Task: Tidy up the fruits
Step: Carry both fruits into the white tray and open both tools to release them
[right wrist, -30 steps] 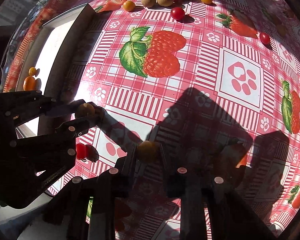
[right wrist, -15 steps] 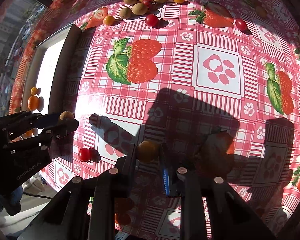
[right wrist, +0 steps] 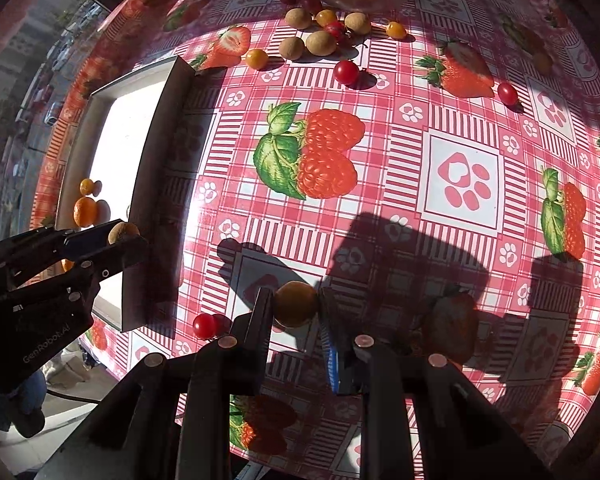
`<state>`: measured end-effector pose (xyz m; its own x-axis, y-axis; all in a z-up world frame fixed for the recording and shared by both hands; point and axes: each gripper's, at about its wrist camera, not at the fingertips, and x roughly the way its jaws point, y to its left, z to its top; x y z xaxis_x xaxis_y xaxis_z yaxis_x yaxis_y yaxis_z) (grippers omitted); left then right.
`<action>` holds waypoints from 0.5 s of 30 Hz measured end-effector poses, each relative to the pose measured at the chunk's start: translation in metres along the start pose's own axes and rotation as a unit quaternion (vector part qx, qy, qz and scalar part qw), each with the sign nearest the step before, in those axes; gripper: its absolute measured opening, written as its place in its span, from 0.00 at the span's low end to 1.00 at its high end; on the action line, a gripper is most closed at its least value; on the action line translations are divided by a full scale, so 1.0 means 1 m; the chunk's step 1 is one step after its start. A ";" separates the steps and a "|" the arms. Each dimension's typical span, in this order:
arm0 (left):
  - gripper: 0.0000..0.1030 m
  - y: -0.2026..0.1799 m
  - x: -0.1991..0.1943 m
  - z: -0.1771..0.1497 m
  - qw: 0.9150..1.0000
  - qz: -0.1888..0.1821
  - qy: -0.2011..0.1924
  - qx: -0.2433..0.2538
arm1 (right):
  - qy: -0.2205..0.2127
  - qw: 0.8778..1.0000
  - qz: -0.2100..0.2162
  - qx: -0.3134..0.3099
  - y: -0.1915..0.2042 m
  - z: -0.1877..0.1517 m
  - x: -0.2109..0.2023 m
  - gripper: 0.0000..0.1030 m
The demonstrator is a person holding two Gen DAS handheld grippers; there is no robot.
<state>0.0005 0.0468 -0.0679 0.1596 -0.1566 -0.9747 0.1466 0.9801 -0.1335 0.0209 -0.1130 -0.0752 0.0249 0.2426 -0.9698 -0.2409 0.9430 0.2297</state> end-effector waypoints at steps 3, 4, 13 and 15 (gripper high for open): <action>0.26 0.009 -0.005 -0.002 1.000 0.003 -0.006 -0.009 | -0.002 1.000 0.001 -0.012 0.011 0.006 -0.001 0.24; 0.26 0.012 -0.007 -0.003 1.000 0.004 -0.009 -0.011 | -0.002 1.000 0.001 -0.016 0.015 0.008 -0.001 0.24; 0.26 0.039 -0.015 -0.007 0.999 0.027 -0.026 -0.027 | -0.003 0.999 0.010 -0.048 0.053 0.027 -0.001 0.24; 0.26 0.047 -0.017 -0.006 0.999 0.030 -0.030 -0.034 | -0.005 0.998 0.010 -0.055 0.062 0.032 0.000 0.24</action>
<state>-0.0015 0.0963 -0.0585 0.2255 -0.1030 -0.9688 0.0689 0.9936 -0.0896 0.0371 -0.0470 -0.0579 0.0274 0.2645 -0.9640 -0.3466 0.9070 0.2390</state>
